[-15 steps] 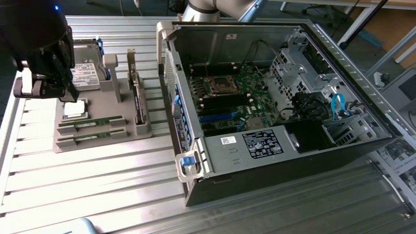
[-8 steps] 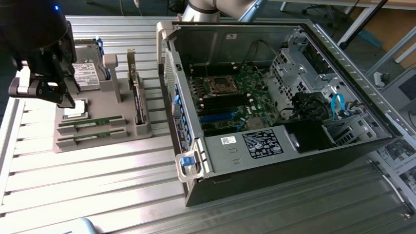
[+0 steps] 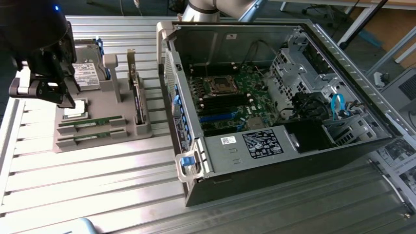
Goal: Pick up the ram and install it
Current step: 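Pick up the ram and move it above insertion slot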
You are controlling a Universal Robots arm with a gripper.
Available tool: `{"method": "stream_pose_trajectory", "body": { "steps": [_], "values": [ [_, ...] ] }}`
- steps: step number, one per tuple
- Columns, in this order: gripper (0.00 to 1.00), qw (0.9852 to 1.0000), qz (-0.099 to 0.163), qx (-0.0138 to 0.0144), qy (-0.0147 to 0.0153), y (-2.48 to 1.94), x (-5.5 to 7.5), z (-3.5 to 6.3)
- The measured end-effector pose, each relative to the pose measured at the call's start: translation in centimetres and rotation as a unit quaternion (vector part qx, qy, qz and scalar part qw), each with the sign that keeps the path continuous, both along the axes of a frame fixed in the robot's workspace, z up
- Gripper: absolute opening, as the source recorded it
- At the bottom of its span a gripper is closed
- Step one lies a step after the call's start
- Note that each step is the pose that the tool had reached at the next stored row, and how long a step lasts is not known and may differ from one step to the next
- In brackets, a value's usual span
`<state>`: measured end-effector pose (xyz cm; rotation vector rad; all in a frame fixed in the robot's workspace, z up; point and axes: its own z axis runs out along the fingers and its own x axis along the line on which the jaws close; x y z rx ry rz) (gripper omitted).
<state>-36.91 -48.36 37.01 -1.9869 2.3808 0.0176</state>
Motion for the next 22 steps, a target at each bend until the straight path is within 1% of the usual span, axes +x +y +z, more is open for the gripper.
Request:
{"method": "stream_pose_trajectory", "body": {
  "steps": [22],
  "values": [
    [0.36,1.0000,0.000,0.0000,0.0000,0.00,0.01,-0.84]
  ]
}}
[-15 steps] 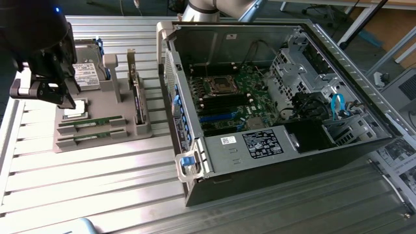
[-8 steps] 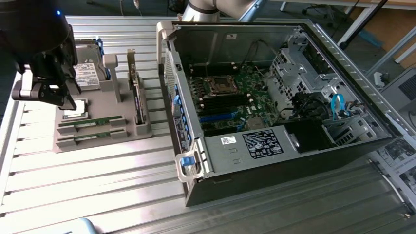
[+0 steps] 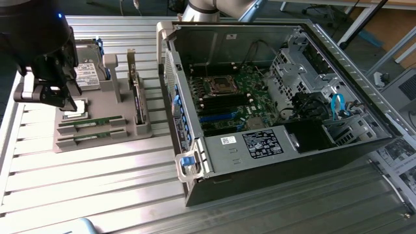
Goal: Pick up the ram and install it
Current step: 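Pick up the ram and move it above insertion slot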
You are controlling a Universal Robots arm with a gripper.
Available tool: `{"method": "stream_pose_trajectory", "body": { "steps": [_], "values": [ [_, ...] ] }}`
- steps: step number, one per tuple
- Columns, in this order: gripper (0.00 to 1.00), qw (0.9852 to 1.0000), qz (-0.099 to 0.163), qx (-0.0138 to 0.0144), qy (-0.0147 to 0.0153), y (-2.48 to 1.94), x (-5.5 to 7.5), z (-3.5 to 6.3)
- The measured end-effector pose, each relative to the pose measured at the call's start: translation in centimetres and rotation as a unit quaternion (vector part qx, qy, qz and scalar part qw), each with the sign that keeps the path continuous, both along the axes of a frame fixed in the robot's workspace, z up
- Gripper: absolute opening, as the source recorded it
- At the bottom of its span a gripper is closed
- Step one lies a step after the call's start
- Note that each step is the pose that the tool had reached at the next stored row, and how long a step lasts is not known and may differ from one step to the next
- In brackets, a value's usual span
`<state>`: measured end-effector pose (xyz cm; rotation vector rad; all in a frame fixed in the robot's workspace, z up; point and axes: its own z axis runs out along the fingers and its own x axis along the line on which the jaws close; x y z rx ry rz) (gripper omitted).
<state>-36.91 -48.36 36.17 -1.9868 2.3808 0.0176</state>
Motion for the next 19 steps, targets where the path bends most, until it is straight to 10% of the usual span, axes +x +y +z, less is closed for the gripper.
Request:
{"method": "stream_pose_trajectory", "body": {
  "steps": [19],
  "values": [
    [0.36,1.0000,0.000,0.0000,0.0000,0.00,0.00,-0.60]
  ]
}}
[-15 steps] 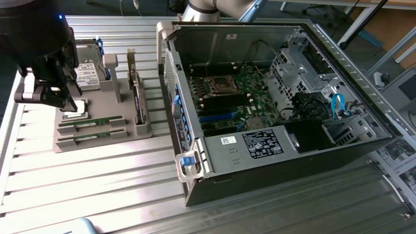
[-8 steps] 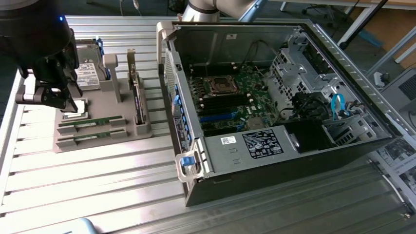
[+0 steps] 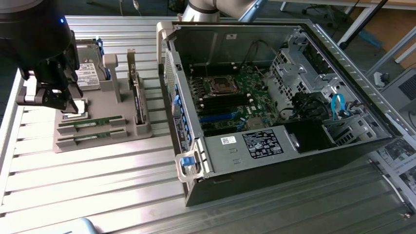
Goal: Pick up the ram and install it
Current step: 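Pick up the ram and move it above insertion slot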
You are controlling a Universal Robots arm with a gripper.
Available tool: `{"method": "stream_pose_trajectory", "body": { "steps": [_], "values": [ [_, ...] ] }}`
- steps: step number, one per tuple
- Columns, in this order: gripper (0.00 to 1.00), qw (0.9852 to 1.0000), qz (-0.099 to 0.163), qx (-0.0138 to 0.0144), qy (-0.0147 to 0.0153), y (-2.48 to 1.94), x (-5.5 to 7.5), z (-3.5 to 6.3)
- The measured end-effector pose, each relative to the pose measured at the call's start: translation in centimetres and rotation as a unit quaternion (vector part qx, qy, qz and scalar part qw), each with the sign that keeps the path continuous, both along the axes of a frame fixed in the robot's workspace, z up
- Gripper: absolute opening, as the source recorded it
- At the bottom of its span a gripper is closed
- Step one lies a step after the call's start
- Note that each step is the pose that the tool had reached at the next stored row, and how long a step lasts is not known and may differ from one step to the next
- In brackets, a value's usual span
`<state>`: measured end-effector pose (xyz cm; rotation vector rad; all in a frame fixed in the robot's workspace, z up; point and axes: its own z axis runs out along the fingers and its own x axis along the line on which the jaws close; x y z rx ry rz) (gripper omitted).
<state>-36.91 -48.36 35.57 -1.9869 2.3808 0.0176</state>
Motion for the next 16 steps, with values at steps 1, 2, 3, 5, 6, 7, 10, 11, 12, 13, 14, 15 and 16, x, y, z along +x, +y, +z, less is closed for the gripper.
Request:
{"method": "stream_pose_trajectory", "body": {
  "steps": [1,2,3,5,6,7,10,11,12,13,14,15,16],
  "values": [
    [0.36,1.0000,0.000,0.0000,0.0000,0.00,0.00,-0.02],
    [0.36,1.0000,0.000,0.0000,0.0000,0.00,0.00,-0.06],
    [0.36,1.0000,0.000,0.0000,0.0000,0.00,0.00,-0.08],
    [0.36,1.0000,0.000,0.0000,0.0000,0.00,0.00,-0.15],
    [0.36,1.0000,0.000,0.0000,0.0000,0.00,0.00,-0.21],
    [0.36,1.0000,0.000,0.0000,0.0000,0.00,0.00,-0.24],
    [0.36,1.0000,0.000,0.0000,0.0000,0.00,0.00,-0.34],
    [0.36,1.0000,0.000,0.0000,0.0000,0.00,0.00,-0.38],
    [0.36,1.0000,0.000,0.0000,0.0000,0.00,0.00,-0.41],
    [0.36,1.0000,0.000,0.0000,0.0000,0.00,0.00,-0.45],
    [0.36,1.0000,0.000,0.0000,0.0000,0.00,0.00,-0.48],
    [0.36,1.0000,0.000,0.0000,0.0000,0.00,0.00,-0.52],
    [0.36,1.0000,0.000,0.0000,0.0000,0.00,0.00,-0.55]
  ]
}}
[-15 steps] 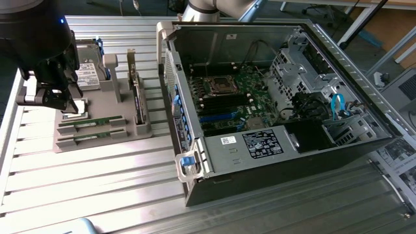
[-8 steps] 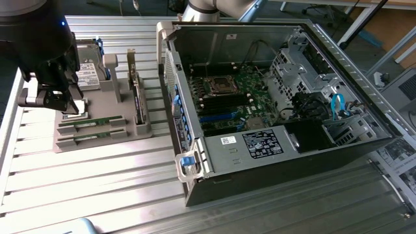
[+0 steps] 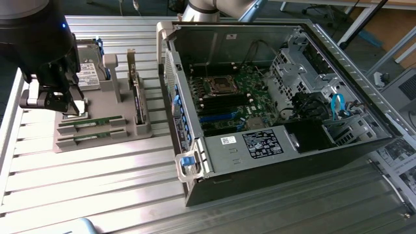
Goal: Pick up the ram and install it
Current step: 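Pick up the ram and move it above insertion slot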
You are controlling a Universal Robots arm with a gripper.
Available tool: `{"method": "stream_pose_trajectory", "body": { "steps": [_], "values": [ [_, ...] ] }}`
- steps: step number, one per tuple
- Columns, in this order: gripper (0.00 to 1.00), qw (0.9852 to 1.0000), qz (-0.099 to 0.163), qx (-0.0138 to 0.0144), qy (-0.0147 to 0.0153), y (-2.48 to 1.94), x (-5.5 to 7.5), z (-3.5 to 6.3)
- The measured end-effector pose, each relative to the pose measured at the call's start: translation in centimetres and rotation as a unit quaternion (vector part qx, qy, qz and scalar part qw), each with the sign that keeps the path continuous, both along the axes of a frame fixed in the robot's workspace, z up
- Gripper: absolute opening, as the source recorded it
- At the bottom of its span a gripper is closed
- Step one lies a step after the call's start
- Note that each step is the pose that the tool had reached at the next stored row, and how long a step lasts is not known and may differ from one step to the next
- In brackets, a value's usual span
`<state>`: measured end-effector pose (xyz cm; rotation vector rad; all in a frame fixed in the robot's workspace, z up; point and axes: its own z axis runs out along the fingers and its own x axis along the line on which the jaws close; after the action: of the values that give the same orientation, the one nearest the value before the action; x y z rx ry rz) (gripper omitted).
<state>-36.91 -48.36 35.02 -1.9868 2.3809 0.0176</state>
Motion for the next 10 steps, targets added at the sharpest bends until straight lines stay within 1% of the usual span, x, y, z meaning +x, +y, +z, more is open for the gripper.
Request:
{"method": "stream_pose_trajectory", "body": {
  "steps": [10],
  "values": [
    [0.36,1.0000,0.000,0.0000,0.0000,0.00,0.00,-0.37]
  ]
}}
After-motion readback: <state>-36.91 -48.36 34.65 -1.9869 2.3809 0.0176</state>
